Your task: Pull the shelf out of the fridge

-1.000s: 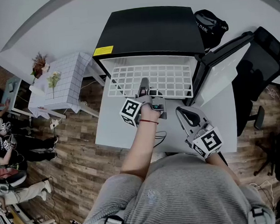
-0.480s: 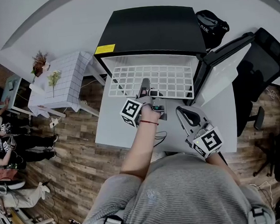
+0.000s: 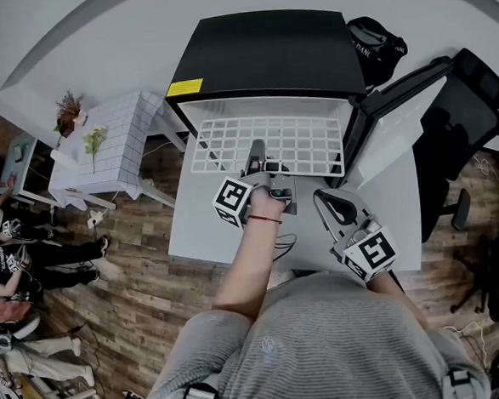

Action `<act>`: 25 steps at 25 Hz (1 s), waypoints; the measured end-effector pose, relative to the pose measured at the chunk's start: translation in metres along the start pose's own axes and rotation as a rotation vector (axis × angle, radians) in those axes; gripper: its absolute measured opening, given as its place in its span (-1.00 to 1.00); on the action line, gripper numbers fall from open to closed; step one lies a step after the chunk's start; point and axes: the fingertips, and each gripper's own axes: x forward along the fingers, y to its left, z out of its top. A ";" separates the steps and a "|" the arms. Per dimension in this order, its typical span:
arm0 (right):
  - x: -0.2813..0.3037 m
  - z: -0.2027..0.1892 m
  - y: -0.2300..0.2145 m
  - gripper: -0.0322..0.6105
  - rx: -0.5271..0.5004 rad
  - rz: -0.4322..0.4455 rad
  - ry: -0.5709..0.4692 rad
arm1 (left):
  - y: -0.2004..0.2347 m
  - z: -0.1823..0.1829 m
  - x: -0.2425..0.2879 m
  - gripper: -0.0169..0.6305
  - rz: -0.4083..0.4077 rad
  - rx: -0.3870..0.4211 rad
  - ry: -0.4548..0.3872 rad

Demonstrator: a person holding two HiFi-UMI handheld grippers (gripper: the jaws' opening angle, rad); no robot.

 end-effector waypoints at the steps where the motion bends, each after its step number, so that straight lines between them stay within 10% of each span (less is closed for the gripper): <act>1: -0.001 -0.001 0.000 -0.86 -0.001 0.001 -0.001 | 0.000 0.000 -0.002 -0.85 -0.003 0.001 0.000; 25: 0.004 0.000 -0.001 -0.86 0.005 0.018 -0.001 | 0.007 -0.003 -0.017 -0.85 0.009 -0.037 0.011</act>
